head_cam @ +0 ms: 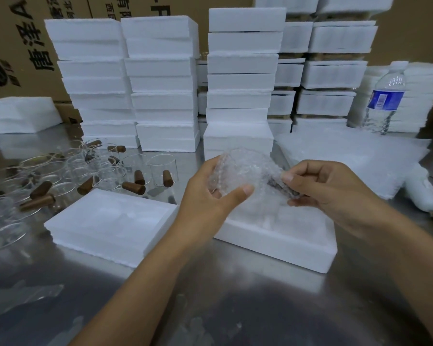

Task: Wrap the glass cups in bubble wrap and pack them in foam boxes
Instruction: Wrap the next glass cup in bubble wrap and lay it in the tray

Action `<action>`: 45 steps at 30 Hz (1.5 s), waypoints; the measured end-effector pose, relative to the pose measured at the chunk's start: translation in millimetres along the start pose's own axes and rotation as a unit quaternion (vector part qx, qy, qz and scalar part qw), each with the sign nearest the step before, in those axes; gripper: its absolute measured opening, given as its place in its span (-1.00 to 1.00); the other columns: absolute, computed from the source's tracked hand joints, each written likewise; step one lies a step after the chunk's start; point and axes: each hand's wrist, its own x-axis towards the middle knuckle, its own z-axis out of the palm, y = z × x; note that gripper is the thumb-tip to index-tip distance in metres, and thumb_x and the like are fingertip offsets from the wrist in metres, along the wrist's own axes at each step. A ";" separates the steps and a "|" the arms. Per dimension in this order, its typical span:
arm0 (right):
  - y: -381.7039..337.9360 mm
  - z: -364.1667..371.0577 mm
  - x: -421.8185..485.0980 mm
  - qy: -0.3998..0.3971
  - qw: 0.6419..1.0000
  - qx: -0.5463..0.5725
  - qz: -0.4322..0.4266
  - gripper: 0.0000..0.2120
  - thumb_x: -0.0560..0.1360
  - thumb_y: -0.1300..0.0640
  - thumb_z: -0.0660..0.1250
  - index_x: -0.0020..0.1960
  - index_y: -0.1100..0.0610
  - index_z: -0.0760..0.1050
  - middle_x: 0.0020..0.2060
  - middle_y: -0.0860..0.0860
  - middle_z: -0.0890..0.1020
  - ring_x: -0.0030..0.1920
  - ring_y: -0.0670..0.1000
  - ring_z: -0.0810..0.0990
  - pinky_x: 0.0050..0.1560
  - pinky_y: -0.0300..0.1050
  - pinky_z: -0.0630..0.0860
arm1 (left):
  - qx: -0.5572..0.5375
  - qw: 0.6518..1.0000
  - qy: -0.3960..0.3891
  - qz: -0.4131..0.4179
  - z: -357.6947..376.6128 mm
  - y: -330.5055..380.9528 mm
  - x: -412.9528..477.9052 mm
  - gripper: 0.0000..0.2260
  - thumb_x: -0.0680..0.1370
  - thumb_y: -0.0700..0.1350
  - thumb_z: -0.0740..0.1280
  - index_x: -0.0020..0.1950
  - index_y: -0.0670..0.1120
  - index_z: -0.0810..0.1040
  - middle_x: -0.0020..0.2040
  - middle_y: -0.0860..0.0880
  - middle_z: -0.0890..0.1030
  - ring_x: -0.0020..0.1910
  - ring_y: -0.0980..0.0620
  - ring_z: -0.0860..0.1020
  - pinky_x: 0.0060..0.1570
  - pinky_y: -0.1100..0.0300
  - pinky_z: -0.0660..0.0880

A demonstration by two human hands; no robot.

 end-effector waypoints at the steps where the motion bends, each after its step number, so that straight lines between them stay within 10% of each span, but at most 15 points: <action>1: 0.3 -1.1 -0.3 -0.005 1.000 -0.019 0.015 -0.69 0.16 -0.02 0.43 -0.24 0.19 0.56 -0.43 -0.01 0.62 -0.41 -0.08 0.58 -0.26 -0.23 0.61 | 0.014 1.000 -0.009 -0.005 -0.6 -2.1 0.2 -0.54 0.40 -0.13 0.50 0.25 0.08 0.46 0.13 0.12 0.60 0.05 0.23 0.59 -0.03 0.39 0.52; 10: 8.8 -7.9 2.1 -0.026 0.987 -0.141 0.068 -0.58 0.12 -0.14 0.44 -0.22 0.18 0.57 -0.44 0.01 0.65 -0.42 -0.06 0.60 -0.25 -0.22 0.57 | 0.218 0.975 -0.044 -0.005 -6.3 -12.1 -0.5 -0.46 0.37 0.05 0.51 0.22 0.22 0.31 0.02 0.40 0.42 0.00 0.55 0.38 -0.11 0.67 0.29; 15: 13.4 -9.3 0.6 -0.050 0.963 -0.264 0.021 -0.80 0.31 -0.05 0.44 -0.23 0.08 0.58 -0.38 -0.05 0.66 -0.35 -0.11 0.61 -0.18 -0.16 0.54 | 0.269 0.959 -0.091 -0.012 -6.8 -17.4 -2.4 -0.33 0.41 0.12 0.45 0.41 0.19 0.18 0.23 0.31 0.32 0.11 0.35 0.27 -0.10 0.68 0.19; 19: 15.9 -8.2 1.9 0.068 0.938 -0.328 -0.090 -0.92 0.36 -0.03 0.41 -0.26 -0.05 0.56 -0.35 -0.12 0.62 -0.30 -0.17 0.54 -0.29 -0.43 0.40 | 0.280 0.954 -0.104 -0.022 -7.3 -18.8 -1.8 -0.36 0.42 0.20 0.40 0.41 0.12 0.22 0.34 0.21 0.30 0.17 0.35 0.26 -0.07 0.69 0.17; 26: 31.8 -24.7 7.0 0.143 0.861 -0.486 0.027 -0.91 0.46 -0.06 0.31 -0.10 -0.06 0.52 -0.17 -0.15 0.55 -0.12 -0.03 0.53 -0.10 -0.06 0.47 | 0.316 0.944 -0.092 -0.023 -7.2 -19.2 -3.6 -0.45 0.41 0.28 0.34 0.30 0.13 0.25 0.20 0.24 0.39 0.10 0.30 0.31 -0.12 0.72 0.19; 32: 42.2 -21.5 14.0 0.237 0.891 -0.387 0.004 -0.88 0.49 -0.02 0.30 -0.18 -0.01 0.53 -0.33 -0.12 0.56 -0.28 -0.08 0.52 -0.27 -0.13 0.42 | 0.347 0.933 -0.093 -0.024 -7.0 -16.6 -9.9 -0.31 0.36 0.35 0.34 0.38 0.14 0.19 0.29 0.19 0.36 0.11 0.27 0.30 -0.15 0.55 0.19; 37: 39.6 -25.6 16.8 0.306 0.920 -0.246 -0.018 -0.85 0.50 0.08 0.30 -0.25 -0.05 0.52 -0.30 0.00 0.63 -0.20 0.01 0.59 -0.21 -0.15 0.45 | 0.360 0.926 -0.107 -0.042 -26.3 3.8 -24.2 -0.11 0.23 0.45 0.26 0.48 0.24 0.00 0.48 0.21 0.14 0.35 0.23 0.24 0.28 0.28 0.29; 45: 40.2 -21.6 12.4 0.265 0.937 -0.229 -0.009 -0.82 0.49 0.13 0.31 -0.27 -0.03 0.52 -0.30 0.01 0.63 -0.22 0.00 0.59 -0.31 -0.26 0.41 | 0.637 0.762 -0.035 -0.113 -79.1 23.2 -38.0 -0.60 0.53 0.13 0.29 0.36 0.19 0.31 0.32 0.02 0.42 0.23 -0.02 0.45 0.09 0.11 0.42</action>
